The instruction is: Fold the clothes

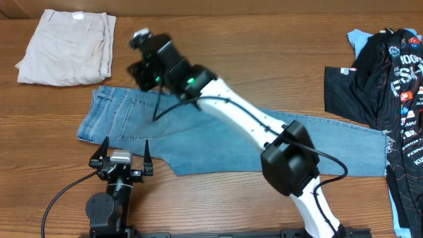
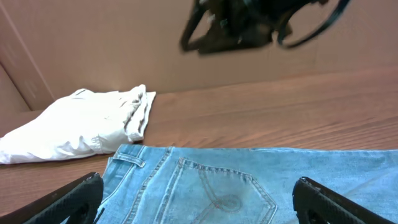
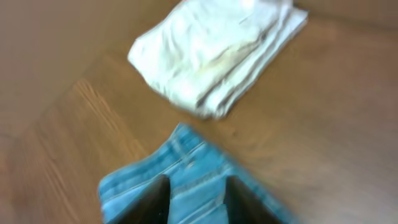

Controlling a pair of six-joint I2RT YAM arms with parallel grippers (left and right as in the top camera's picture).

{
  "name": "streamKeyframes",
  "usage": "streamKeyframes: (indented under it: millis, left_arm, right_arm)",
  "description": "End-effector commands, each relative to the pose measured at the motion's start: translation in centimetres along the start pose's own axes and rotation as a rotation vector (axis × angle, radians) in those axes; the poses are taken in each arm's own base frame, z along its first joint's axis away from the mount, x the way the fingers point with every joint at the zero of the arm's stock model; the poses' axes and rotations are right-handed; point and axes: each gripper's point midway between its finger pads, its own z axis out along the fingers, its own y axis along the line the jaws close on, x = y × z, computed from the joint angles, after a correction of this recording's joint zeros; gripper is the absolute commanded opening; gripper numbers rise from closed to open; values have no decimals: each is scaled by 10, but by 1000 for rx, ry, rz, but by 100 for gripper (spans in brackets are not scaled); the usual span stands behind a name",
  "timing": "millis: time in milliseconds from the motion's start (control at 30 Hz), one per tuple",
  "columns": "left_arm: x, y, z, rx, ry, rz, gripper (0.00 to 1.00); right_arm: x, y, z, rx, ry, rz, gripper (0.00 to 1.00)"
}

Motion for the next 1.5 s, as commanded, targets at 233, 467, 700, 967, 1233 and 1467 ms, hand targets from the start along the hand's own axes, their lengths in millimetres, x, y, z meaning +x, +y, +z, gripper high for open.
streamKeyframes:
  millis: [233, 467, 700, 967, 1233, 1467]
  left_arm:
    - [0, -1, 0, 5, -6, -2, 100]
    - [0, -1, 0, 6, -6, -2, 100]
    - [0, -1, 0, 5, -6, -2, 100]
    - [0, -1, 0, 5, -6, -2, 100]
    - [0, 0, 0, 4, -6, -1, 100]
    - [-2, -5, 0, 28, -11, -27, 100]
  right_arm:
    - [-38, -19, 0, 66, -151, -2, 16]
    - [-40, -129, -35, 405, -138, 116, 55]
    - [-18, -258, -119, 619, -40, 402, 77]
    - [31, -323, -180, 602, 124, 628, 100]
    - [67, -344, -215, 668, 230, 743, 100]
    - [79, -339, -220, 677, 281, 767, 100]
